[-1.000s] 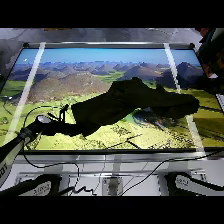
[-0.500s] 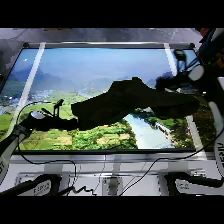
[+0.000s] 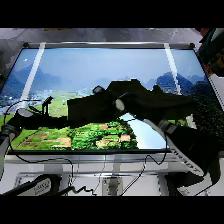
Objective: Fold the clothes and pants, and hang the long-sleeved shirts on hangers.
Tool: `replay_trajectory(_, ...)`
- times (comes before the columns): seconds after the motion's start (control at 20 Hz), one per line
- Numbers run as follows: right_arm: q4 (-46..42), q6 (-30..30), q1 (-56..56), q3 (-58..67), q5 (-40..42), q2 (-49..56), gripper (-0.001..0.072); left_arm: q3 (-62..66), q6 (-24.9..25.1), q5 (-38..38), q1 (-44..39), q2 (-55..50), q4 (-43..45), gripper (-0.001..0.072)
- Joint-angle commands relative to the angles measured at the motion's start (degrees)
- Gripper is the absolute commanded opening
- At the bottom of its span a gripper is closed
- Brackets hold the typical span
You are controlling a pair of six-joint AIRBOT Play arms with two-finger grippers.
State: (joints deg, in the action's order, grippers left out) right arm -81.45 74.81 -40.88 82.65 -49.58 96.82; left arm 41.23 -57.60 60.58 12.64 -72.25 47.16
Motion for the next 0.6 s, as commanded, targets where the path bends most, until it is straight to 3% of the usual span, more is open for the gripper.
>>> replay_trajectory(0.0,-1.3,2.5,-7.6,1.8,7.3,3.7,0.0577,0.1,0.0,0.1,0.2,0.0,0.9,0.0020)
replay_trajectory(0.2,-0.5,5.7,-8.3,8.9,7.0,7.9,0.0576,0.1,0.0,0.0,0.2,0.0,0.9,0.0020)
replay_trajectory(0.55,5.0,5.7,-8.3,15.9,4.0,14.3,0.0576,0.1,0.0,-1.5,0.2,0.0,0.9,0.0020)
